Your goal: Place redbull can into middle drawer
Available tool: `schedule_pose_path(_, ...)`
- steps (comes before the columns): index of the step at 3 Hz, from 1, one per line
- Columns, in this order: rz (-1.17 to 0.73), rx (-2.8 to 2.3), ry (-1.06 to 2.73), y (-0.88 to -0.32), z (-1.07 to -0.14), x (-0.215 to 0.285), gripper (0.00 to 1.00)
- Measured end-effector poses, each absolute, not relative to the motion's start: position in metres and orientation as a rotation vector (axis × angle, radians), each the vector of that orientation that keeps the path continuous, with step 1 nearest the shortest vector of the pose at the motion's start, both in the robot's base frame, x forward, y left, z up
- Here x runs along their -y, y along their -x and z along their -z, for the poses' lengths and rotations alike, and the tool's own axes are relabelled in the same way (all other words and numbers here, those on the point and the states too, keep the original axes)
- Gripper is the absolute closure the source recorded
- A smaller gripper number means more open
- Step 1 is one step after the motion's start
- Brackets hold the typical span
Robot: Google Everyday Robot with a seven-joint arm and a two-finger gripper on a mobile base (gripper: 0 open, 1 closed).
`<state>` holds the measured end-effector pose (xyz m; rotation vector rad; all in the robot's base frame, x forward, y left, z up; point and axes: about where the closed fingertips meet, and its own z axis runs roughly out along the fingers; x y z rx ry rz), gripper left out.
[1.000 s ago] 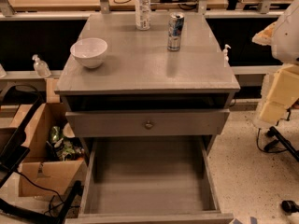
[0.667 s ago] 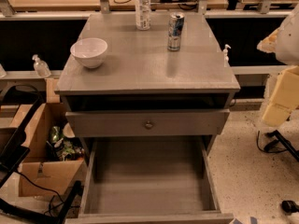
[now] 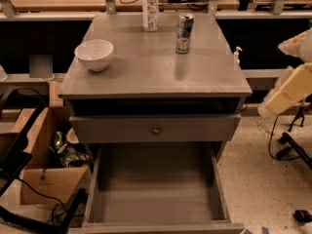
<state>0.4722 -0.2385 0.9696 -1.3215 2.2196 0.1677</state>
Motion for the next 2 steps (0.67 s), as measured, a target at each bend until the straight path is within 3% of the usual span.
schedule_pose_path(2, -0.246, -1.974, 1.183, -0.544, -0.975, 0.226, 0.00)
